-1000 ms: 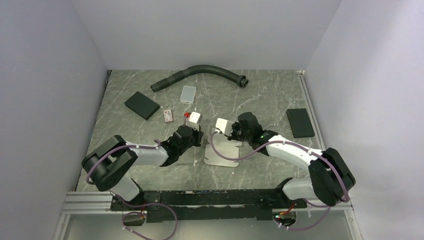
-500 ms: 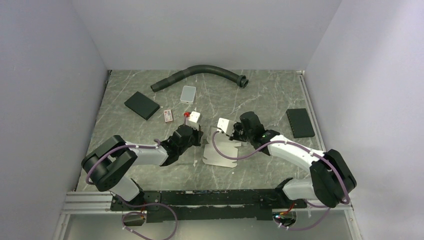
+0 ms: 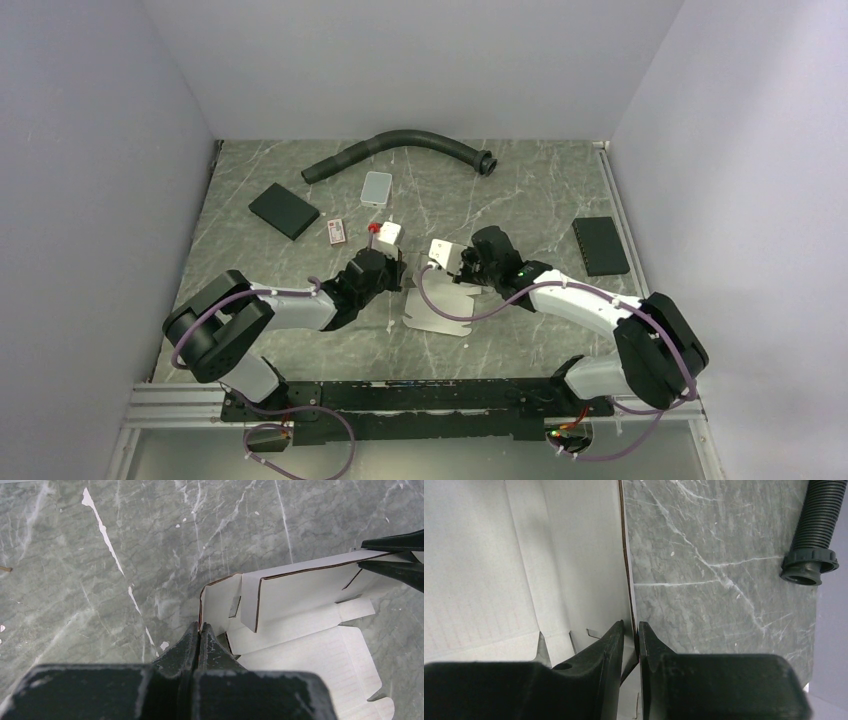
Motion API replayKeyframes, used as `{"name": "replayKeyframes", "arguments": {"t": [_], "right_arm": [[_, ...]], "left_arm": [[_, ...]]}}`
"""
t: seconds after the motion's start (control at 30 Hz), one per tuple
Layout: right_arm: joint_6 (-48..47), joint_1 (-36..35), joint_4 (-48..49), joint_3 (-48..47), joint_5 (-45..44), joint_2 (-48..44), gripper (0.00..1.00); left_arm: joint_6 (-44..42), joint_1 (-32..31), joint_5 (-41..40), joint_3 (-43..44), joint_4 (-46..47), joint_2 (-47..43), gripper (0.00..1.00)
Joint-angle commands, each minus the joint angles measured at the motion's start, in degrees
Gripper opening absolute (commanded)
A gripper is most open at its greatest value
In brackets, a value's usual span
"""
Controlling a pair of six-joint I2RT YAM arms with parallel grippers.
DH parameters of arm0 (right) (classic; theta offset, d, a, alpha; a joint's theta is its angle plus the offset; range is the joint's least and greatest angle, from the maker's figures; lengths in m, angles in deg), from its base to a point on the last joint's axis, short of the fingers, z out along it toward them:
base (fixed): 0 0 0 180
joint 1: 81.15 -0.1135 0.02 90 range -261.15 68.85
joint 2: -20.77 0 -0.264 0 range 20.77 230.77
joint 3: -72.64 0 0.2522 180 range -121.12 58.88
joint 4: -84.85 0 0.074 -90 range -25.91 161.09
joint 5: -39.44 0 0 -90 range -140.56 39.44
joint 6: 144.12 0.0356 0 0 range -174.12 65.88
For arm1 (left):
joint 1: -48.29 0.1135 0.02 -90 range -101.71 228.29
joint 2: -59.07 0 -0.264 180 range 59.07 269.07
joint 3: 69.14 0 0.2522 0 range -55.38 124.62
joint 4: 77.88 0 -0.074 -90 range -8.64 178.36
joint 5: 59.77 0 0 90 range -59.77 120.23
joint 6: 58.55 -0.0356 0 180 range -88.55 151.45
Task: Fold the paper box
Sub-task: Fold the paper box at the center of the board.
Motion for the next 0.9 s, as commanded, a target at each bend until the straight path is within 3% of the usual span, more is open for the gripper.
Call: {"name": "replayKeyframes", "arguments": {"t": [0.0, 0.87], "right_arm": [[2.2, -1.3, 2.2, -2.6, 0.5, 0.7, 0.21], [4.7, -1.6, -0.2, -5.0, 1.3, -2.4, 0.23]], "left_arm": [[-0.2, -0.2, 1.0, 2.1, 0.1, -0.6, 0.00], [-0.8, -0.5, -0.2, 2.8, -1.7, -0.8, 0.00]]}}
